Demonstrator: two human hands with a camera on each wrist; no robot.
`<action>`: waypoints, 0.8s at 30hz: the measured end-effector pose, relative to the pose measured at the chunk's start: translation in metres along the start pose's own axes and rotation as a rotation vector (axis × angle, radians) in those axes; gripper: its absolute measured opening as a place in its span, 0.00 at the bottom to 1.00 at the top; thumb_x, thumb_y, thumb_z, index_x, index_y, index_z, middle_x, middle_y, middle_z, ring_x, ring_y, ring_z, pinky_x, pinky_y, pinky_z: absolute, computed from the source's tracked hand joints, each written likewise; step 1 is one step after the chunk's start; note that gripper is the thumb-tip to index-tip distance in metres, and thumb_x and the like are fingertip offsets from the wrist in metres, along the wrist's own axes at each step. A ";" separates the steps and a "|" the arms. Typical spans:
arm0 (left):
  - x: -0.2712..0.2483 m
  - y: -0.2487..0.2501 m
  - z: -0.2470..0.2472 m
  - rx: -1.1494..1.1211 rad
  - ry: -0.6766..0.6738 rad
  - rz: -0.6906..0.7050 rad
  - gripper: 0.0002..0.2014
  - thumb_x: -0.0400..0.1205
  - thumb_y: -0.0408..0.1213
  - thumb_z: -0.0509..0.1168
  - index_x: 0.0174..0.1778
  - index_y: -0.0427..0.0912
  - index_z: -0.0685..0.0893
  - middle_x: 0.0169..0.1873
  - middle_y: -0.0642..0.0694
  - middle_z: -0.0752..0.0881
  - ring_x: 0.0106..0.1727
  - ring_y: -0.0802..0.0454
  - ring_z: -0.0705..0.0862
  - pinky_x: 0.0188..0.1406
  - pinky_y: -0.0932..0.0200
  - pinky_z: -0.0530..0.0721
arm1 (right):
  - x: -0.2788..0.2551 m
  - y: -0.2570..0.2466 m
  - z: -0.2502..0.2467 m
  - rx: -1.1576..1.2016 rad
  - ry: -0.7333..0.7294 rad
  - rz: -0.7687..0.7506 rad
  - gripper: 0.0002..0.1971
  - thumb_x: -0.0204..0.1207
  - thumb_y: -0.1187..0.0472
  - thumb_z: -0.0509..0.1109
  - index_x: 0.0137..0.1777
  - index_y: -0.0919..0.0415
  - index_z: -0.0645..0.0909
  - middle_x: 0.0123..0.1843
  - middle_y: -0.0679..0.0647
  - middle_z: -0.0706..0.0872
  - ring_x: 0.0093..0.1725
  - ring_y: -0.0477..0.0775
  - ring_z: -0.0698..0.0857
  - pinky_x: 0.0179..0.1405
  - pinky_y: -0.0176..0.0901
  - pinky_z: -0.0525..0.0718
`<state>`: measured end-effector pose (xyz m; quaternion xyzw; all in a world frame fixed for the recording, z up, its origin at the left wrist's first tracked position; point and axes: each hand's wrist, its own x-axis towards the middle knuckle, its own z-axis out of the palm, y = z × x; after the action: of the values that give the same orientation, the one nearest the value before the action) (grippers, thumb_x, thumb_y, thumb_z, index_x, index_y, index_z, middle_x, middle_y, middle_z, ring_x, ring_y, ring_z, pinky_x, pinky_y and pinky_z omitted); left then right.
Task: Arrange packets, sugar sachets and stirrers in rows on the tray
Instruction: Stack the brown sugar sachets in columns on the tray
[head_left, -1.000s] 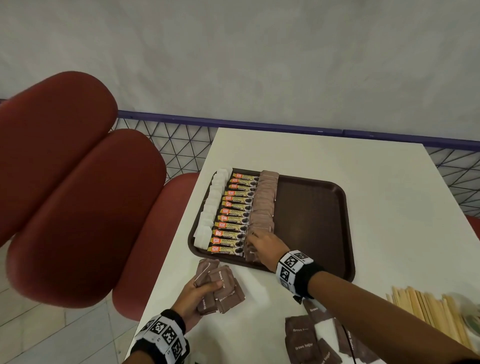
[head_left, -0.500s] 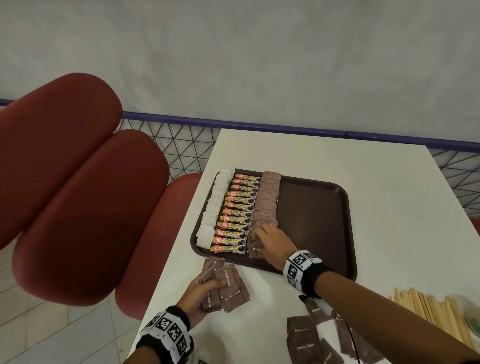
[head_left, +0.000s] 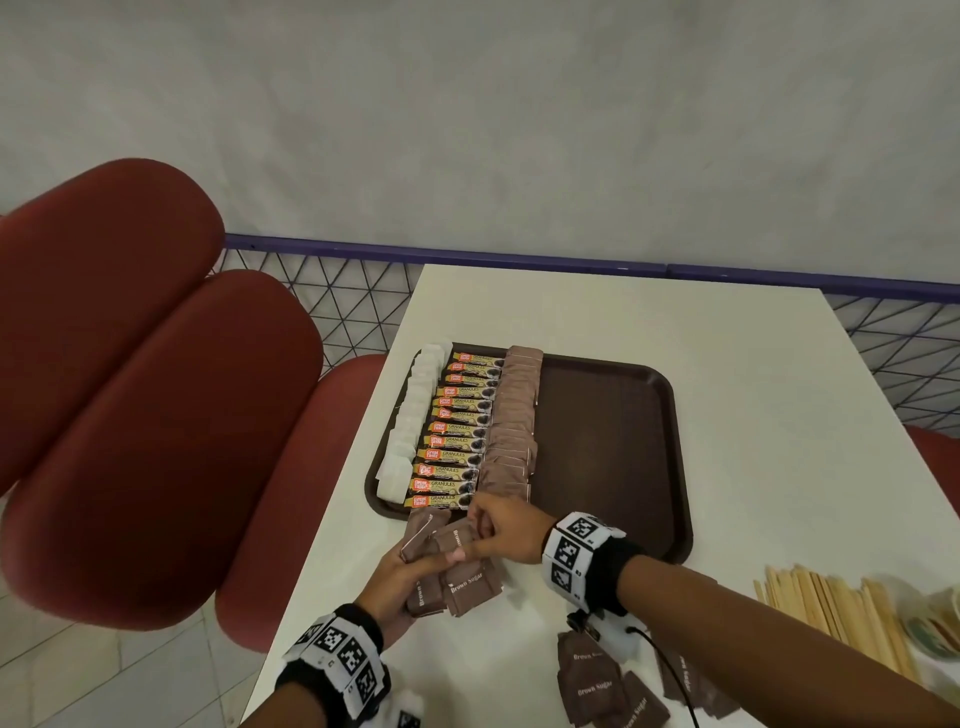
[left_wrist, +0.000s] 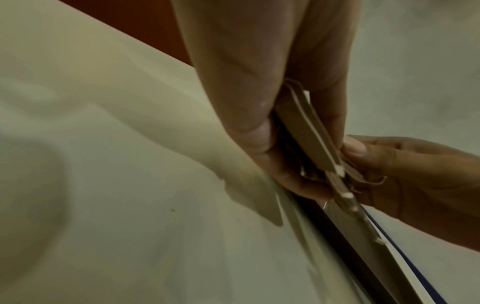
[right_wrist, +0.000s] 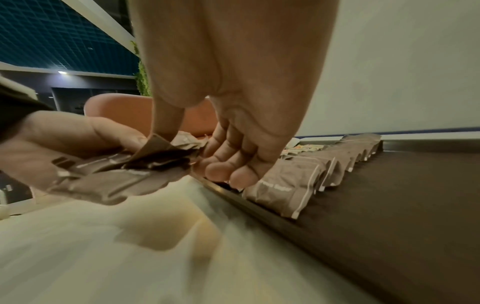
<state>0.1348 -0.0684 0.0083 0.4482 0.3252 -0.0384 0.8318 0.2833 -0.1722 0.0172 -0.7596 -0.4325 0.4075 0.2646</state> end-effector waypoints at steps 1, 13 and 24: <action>0.000 0.001 0.001 0.002 -0.003 0.000 0.25 0.74 0.22 0.68 0.67 0.41 0.78 0.57 0.36 0.88 0.50 0.41 0.90 0.38 0.52 0.87 | 0.000 0.002 0.001 0.040 0.013 0.007 0.16 0.68 0.51 0.77 0.41 0.54 0.72 0.35 0.46 0.76 0.39 0.49 0.76 0.39 0.40 0.74; 0.007 -0.006 -0.005 0.027 0.000 -0.020 0.33 0.62 0.25 0.73 0.66 0.40 0.78 0.57 0.35 0.87 0.52 0.38 0.88 0.46 0.48 0.85 | -0.006 0.012 -0.005 0.255 0.213 0.078 0.12 0.71 0.67 0.74 0.40 0.54 0.72 0.35 0.49 0.78 0.32 0.39 0.79 0.37 0.35 0.80; 0.001 -0.002 -0.026 0.004 0.103 0.036 0.26 0.66 0.24 0.74 0.60 0.44 0.82 0.53 0.36 0.89 0.49 0.39 0.88 0.37 0.52 0.86 | -0.007 0.006 -0.048 -0.217 0.249 0.140 0.12 0.76 0.67 0.65 0.58 0.59 0.82 0.59 0.60 0.85 0.60 0.60 0.83 0.59 0.44 0.78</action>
<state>0.1218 -0.0494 -0.0038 0.4569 0.3592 -0.0011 0.8138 0.3253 -0.1834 0.0404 -0.8564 -0.3840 0.2787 0.2035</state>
